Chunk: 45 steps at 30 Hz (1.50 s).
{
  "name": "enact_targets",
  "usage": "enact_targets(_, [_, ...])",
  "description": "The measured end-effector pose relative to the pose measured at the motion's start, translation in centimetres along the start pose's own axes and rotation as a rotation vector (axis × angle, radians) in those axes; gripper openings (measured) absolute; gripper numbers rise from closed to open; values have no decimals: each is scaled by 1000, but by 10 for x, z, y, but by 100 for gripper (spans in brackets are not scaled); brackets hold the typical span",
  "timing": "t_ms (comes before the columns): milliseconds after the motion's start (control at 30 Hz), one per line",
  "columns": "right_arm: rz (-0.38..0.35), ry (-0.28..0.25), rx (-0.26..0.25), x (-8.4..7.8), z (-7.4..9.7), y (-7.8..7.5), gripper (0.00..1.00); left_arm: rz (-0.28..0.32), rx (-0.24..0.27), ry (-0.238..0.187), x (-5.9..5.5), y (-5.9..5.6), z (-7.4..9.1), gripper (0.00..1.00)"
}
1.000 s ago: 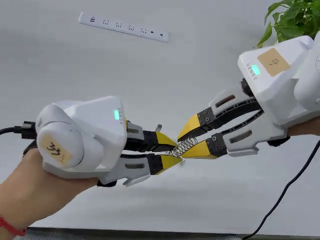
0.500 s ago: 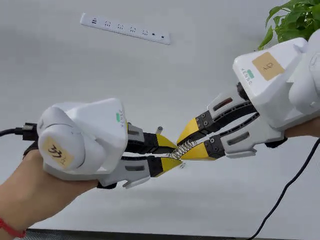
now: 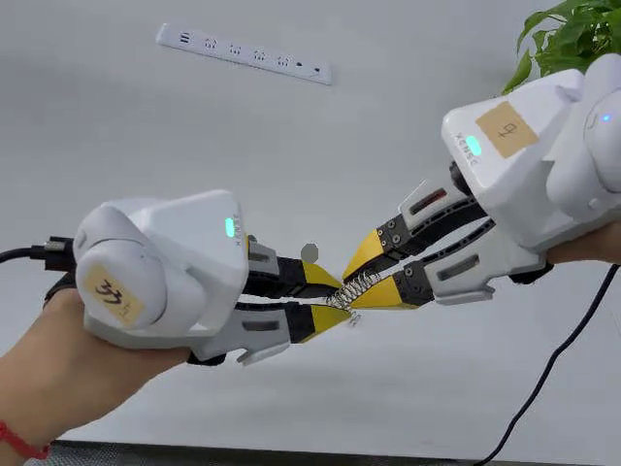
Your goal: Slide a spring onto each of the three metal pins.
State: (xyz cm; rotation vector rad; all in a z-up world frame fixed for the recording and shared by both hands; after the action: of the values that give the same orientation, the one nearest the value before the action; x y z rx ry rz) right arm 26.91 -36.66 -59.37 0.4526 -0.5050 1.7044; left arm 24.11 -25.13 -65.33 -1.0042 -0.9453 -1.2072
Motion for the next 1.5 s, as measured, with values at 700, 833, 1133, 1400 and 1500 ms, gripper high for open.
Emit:
enact_targets(700, [7,17,3,2,-10,-3,6,9,12,8,-9,2,3,7])
enact_targets(833, [5,17,-4,2,-11,-5,6,14,16,6,-11,3,4,9])
enact_targets(1133, [-19,9,-43,2,-8,-14,6,25,44,26,-21,5,13,13])
enact_targets(1400, [-52,40,-119,-4,-6,-27,6,49,102,40,-32,8,32,22])
enact_targets(1500, [-63,52,-137,-7,-6,-32,6,60,124,44,-37,11,40,25])
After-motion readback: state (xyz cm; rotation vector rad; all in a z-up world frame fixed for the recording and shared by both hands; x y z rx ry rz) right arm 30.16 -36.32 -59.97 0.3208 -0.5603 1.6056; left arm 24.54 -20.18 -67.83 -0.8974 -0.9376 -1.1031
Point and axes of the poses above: the centre of the closed fingertips' face, and the gripper's own axes: z roughly backward along the fingers, y roughly to its left, x roughly out of its top, the point moved 9 cm from there along z, roughly backward along the fingers, and after that the axes turned 10 degrees about -x, right-handed, at the moved point
